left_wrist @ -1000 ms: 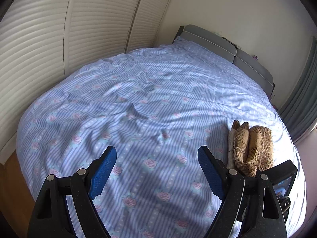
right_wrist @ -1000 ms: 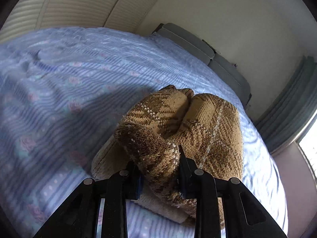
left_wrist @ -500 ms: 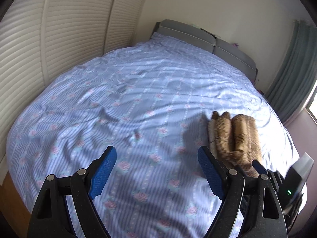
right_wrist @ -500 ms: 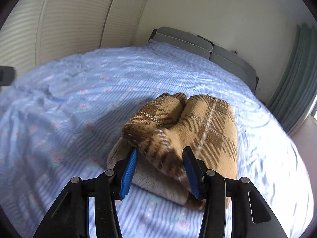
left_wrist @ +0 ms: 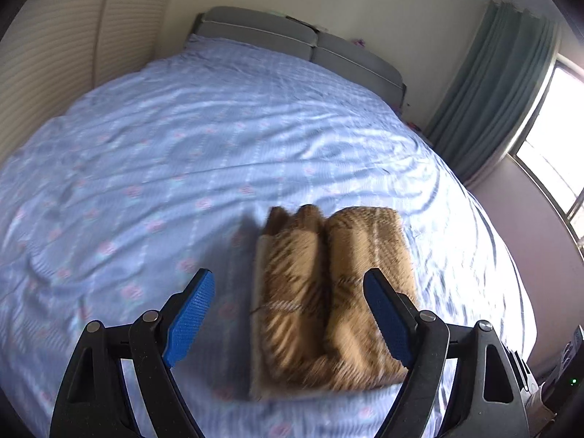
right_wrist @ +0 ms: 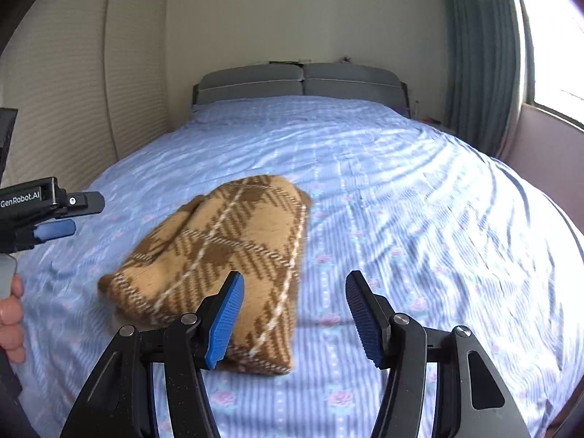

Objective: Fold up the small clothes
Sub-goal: 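Fold the lifted half over the other half with the right gripper, then release, then grasp the folded sweater bundle with the left gripper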

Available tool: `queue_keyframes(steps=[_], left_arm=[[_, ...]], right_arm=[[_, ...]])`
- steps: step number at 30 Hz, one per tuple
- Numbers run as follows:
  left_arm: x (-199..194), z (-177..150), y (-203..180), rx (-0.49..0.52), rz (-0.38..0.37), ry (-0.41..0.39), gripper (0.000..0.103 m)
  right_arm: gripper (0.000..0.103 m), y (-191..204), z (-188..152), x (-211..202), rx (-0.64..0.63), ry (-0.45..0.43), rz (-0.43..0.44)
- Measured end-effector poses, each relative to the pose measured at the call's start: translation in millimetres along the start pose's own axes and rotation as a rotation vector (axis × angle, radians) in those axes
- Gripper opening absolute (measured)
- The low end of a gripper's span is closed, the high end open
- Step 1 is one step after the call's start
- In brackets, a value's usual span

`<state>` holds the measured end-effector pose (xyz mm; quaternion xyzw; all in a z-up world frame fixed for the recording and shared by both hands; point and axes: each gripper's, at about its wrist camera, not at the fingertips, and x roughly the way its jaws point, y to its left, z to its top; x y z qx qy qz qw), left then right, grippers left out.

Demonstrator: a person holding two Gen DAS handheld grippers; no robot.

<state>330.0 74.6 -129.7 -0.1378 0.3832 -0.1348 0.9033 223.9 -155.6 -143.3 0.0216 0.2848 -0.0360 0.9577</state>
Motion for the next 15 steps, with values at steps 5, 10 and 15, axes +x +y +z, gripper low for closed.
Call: queue_keyframes(steps=[5, 10, 15], left_arm=[[52, 21, -31, 0.069, -0.092, 0.072, 0.07], [105, 24, -47, 0.093, -0.136, 0.207, 0.062], [129, 13, -39, 0.007, -0.185, 0.283, 0.037]], right_arm=[[0.058, -40, 1, 16, 0.112, 0.024, -0.033], [0.058, -62, -4, 30, 0.169, 0.04, -0.046], [0.058, -72, -9, 40, 0.199, 0.056, -0.054]])
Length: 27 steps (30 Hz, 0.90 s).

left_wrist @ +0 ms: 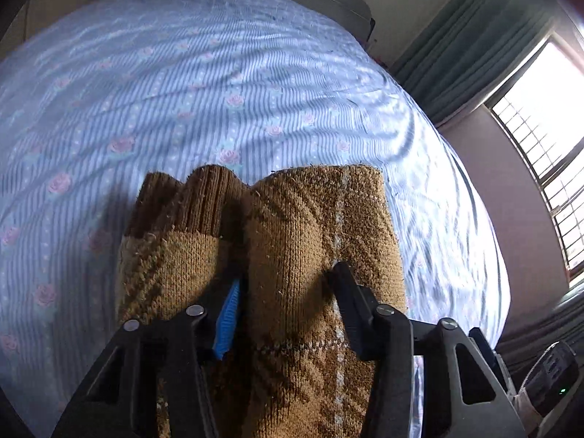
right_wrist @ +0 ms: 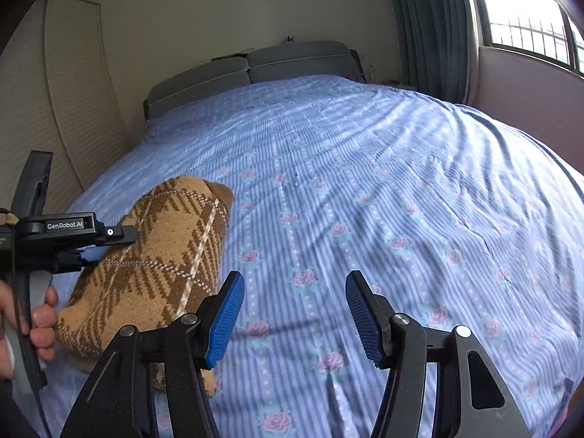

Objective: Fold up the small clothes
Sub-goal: 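Grasp the folded sweater bundle with the left gripper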

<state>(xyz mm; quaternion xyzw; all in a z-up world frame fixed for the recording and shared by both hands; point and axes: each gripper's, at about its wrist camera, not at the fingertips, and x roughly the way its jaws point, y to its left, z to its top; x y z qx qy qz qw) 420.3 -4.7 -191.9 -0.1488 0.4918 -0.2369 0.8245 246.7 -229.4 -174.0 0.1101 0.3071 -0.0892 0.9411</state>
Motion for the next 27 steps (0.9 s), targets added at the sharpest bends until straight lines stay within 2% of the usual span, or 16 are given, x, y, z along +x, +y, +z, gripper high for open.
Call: queue_keyframes(steps=[2, 3, 10, 12, 14, 18, 19, 20, 21, 24, 27], left_arm=[[-6, -2, -1, 0.003, 0.014, -0.022, 0.024], [-12, -4, -4, 0.01, 0.022, -0.04, 0.022], [-71, -23, -14, 0.075, 0.094, -0.156, 0.021], [-61, -24, -8, 0.099, 0.12, -0.136, 0.022], [-42, -23, 7, 0.053, 0.117, -0.091, 0.022], [-29, -25, 16, 0.035, 0.109, -0.085, 0.027], [-32, -26, 13, 0.041, 0.11, -0.086, 0.035], [-35, -25, 11, 0.05, 0.11, -0.084, 0.053], [-37, -24, 9, 0.057, 0.1, -0.087, 0.062], [-51, -19, 8, 0.077, 0.12, -0.127, 0.062], [-59, -8, 27, 0.042, 0.135, -0.148, 0.06]], right_arm=[[0.058, -1, -2, 4, 0.0, 0.013, -0.017], [0.058, -2, -2, 5, 0.005, 0.019, -0.025], [0.058, -13, 5, 2, 0.034, 0.007, -0.039], [0.058, -12, 6, 0, 0.036, 0.002, -0.033], [0.058, -9, 5, 0, 0.031, 0.002, -0.027], [0.058, -1, 3, -5, 0.004, -0.002, -0.014], [0.058, -1, 4, -6, -0.001, -0.008, -0.012], [0.058, -1, 5, -7, -0.002, -0.011, -0.011], [0.058, -1, 6, -8, 0.003, -0.012, -0.01], [0.058, -6, 6, -8, 0.033, -0.004, 0.001], [0.058, -6, 5, -5, 0.032, 0.003, -0.002]])
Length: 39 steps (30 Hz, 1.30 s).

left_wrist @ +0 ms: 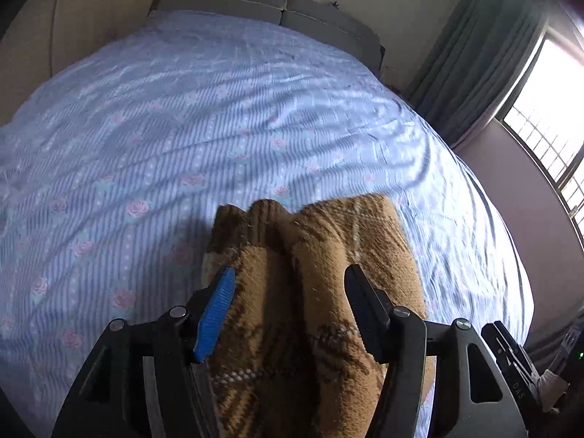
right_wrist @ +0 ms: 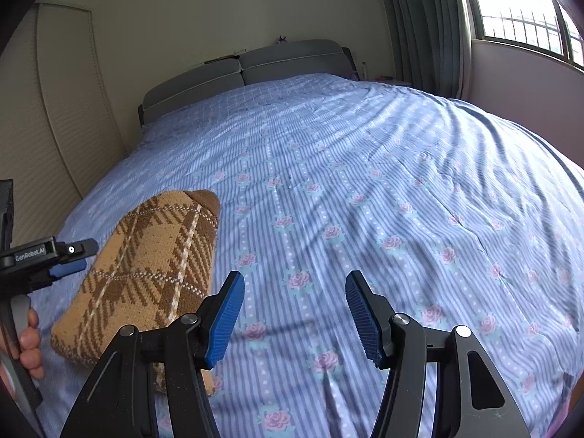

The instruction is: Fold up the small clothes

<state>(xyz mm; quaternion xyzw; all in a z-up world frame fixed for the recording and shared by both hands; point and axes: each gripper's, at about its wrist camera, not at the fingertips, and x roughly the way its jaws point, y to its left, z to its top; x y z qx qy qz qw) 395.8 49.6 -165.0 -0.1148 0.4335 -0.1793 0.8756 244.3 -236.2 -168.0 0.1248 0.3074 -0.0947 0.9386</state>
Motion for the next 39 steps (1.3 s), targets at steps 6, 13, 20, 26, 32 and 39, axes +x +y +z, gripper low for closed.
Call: queue_keyframes(steps=[6, 13, 20, 26, 32, 39], left_arm=[[30, 5, 29, -0.052, 0.012, 0.098, 0.035], [14, 0, 21, -0.034, 0.027, 0.03, 0.012], [10, -9, 28, 0.016, 0.157, -0.01, 0.011], [-9, -13, 25, -0.019, 0.083, -0.024, 0.011], [-10, -13, -11, 0.013, -0.087, 0.03, 0.04], [17, -30, -20, 0.07, 0.027, 0.075, 0.041]], right_arm=[[0.058, 11, -4, 4, -0.023, 0.014, 0.004], [0.058, 22, -8, 3, -0.037, 0.02, 0.017], [0.058, 25, -10, 3, -0.047, 0.027, 0.013], [0.058, 32, -9, -1, -0.056, 0.019, 0.023], [0.058, 37, -7, -9, -0.061, 0.007, 0.035], [0.058, 34, -4, -19, -0.061, -0.006, 0.029]])
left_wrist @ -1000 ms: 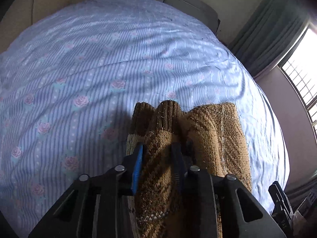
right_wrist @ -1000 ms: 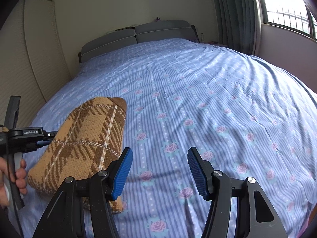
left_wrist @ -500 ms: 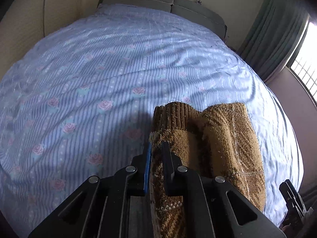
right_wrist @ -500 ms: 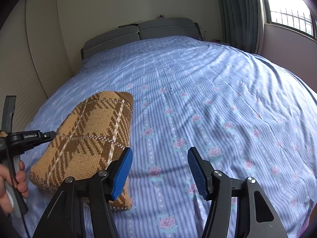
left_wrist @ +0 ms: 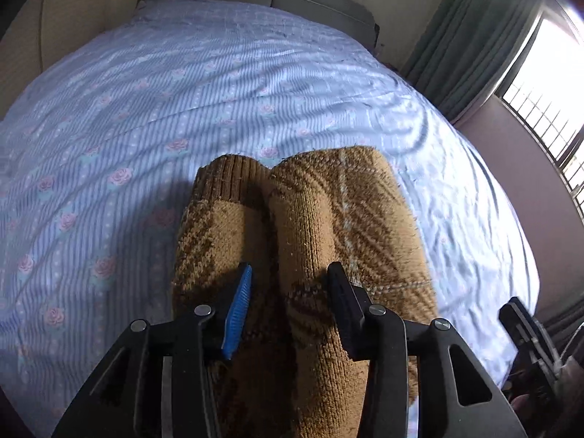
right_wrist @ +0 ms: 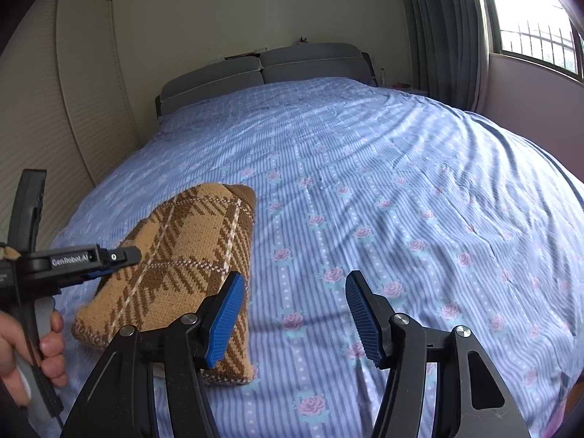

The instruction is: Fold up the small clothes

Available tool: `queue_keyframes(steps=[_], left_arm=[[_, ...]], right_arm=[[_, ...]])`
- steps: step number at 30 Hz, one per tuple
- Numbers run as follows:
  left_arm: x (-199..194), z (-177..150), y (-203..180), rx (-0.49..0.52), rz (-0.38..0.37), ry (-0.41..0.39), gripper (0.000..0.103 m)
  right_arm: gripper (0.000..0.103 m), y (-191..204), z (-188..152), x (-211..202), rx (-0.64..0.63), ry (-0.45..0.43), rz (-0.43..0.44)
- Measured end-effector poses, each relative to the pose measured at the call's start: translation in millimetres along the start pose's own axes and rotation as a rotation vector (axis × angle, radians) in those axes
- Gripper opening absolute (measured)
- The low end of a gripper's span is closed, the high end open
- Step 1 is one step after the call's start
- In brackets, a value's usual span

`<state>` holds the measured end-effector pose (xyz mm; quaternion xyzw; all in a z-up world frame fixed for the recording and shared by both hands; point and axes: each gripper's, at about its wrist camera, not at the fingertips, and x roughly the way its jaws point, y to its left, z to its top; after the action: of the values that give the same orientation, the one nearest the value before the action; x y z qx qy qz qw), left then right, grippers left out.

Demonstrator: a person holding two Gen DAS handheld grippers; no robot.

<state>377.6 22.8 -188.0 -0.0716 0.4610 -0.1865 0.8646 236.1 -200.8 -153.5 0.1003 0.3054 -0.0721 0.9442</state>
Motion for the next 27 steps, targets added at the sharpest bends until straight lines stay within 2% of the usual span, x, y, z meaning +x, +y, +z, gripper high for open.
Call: queue_keyframes(steps=[4, 8, 10, 12, 14, 17, 21, 23, 27], left_arm=[[-1, -14, 3, 0.008, 0.018, -0.033, 0.041], [-23, -18, -1, -0.001, 0.005, -0.069, 0.041], [-40, -21, -1, -0.003, 0.006, -0.097, 0.046], [-56, -25, 5, -0.017, 0.013, -0.119, 0.063], [-66, -30, 16, -0.047, 0.014, -0.125, 0.068], [-68, -38, 38, -0.118, -0.006, -0.099, 0.068], [-51, -49, 62, -0.198, -0.031, -0.035, 0.068], [-41, -52, 66, -0.202, -0.03, -0.007, 0.068], [-26, -52, 66, -0.208, -0.075, 0.015, 0.068]], right_arm=[[0.058, -4, 0, 1, 0.005, 0.014, -0.001], [0.058, -6, 2, 0, 0.011, 0.026, 0.019], [0.06, -7, 5, 1, 0.026, 0.045, 0.07], [0.078, -8, 9, 2, 0.057, 0.072, 0.137], [0.081, -12, 13, 4, 0.1, 0.095, 0.195], [0.081, -16, 15, 10, 0.146, 0.133, 0.245], [0.081, -17, 12, 27, 0.189, 0.214, 0.322], [0.081, -13, 9, 41, 0.179, 0.263, 0.341], [0.081, -4, 5, 67, 0.169, 0.34, 0.383]])
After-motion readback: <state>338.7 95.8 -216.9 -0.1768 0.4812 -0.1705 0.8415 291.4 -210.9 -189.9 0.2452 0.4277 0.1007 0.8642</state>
